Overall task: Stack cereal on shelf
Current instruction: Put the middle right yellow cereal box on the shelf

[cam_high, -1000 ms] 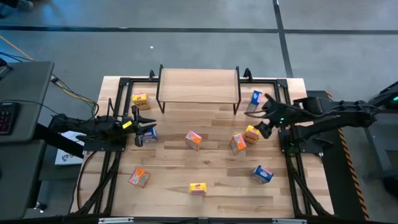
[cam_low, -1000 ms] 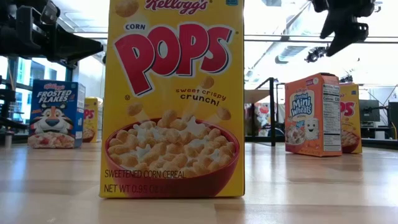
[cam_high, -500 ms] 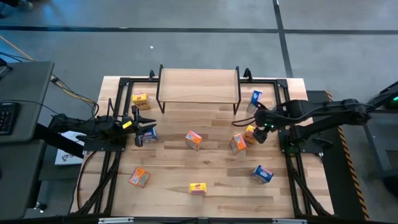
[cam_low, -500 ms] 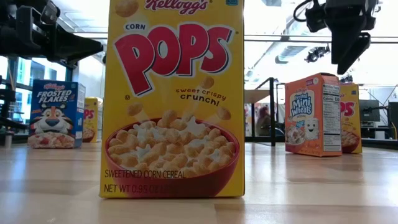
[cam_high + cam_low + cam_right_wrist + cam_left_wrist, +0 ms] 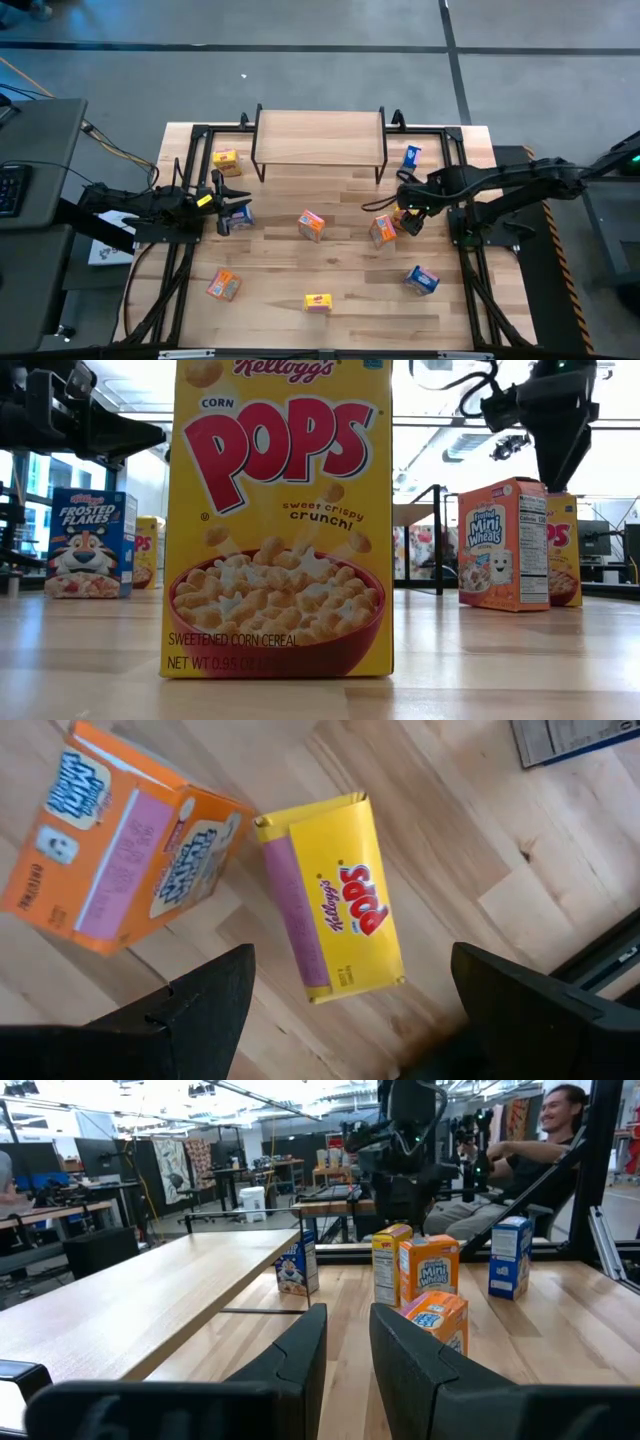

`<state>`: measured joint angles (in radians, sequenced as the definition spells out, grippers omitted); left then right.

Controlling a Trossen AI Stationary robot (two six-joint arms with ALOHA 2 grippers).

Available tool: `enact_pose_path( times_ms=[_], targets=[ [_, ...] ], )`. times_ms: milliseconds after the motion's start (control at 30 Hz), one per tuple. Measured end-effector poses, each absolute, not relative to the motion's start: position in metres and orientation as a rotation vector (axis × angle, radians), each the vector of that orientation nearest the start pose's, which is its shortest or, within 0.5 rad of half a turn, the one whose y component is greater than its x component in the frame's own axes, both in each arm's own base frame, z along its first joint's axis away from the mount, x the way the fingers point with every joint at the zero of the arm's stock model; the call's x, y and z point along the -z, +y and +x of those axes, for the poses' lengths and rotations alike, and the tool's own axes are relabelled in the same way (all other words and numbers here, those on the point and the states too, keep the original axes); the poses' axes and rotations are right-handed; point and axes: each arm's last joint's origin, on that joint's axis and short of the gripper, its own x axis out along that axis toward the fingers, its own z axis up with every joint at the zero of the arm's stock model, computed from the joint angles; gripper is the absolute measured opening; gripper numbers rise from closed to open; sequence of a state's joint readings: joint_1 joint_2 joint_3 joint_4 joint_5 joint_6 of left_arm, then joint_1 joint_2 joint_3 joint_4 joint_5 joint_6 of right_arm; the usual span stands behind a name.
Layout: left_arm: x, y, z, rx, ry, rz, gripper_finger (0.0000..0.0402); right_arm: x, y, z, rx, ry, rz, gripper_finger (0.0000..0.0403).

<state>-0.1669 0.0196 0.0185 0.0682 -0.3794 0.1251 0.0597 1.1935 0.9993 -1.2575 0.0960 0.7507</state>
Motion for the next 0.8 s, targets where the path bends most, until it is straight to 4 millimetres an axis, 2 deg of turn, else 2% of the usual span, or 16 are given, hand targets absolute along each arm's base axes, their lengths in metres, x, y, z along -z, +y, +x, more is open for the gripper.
enact_pose_path(
  times_ms=[800],
  targets=[
    [-0.175, -0.005, 0.096, -0.216, -0.052, 0.106, 0.0072, -0.238, 0.010, 0.208, 0.586, 1.498, 0.420, 0.0330]
  ],
)
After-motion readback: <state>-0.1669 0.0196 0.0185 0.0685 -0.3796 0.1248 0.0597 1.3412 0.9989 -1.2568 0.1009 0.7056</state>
